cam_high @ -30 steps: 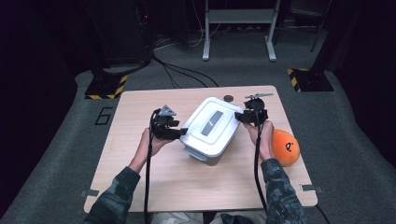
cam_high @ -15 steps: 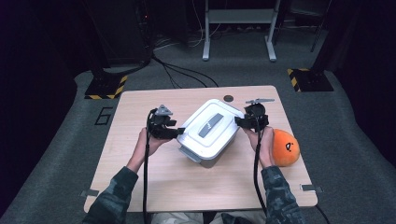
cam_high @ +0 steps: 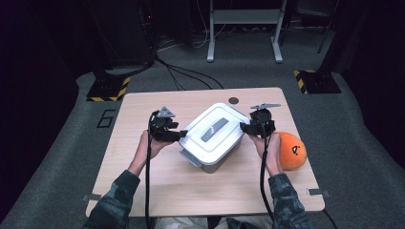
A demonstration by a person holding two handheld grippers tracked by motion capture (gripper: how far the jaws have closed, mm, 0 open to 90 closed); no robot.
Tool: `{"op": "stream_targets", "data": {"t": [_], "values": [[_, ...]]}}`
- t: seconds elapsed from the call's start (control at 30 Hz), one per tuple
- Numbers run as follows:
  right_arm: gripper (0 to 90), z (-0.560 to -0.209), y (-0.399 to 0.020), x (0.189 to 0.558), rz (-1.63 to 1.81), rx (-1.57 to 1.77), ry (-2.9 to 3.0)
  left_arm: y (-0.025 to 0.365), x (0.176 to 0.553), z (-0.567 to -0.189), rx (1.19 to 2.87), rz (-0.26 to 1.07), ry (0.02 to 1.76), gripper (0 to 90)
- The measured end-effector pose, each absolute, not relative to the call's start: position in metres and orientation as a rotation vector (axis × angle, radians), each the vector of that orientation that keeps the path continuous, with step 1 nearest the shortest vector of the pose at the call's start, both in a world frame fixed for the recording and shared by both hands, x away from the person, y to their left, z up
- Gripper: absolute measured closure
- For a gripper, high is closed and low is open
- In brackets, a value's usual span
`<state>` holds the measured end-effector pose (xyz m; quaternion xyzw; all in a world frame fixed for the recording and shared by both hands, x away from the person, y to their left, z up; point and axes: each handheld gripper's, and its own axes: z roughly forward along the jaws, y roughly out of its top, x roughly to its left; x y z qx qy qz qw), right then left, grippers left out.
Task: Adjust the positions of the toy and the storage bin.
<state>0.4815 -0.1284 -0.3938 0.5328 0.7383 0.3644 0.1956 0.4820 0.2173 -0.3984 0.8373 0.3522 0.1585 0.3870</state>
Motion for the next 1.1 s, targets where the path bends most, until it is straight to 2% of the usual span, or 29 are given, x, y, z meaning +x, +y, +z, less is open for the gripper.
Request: {"op": "stream_targets", "data": {"t": [1.1], "values": [[51.6, -0.395, -0.123, 0.451, 1.038, 1.499, 2.039, 0.226, 0.484, -0.397, 2.149, 0.401, 0.889, 41.2]]}}
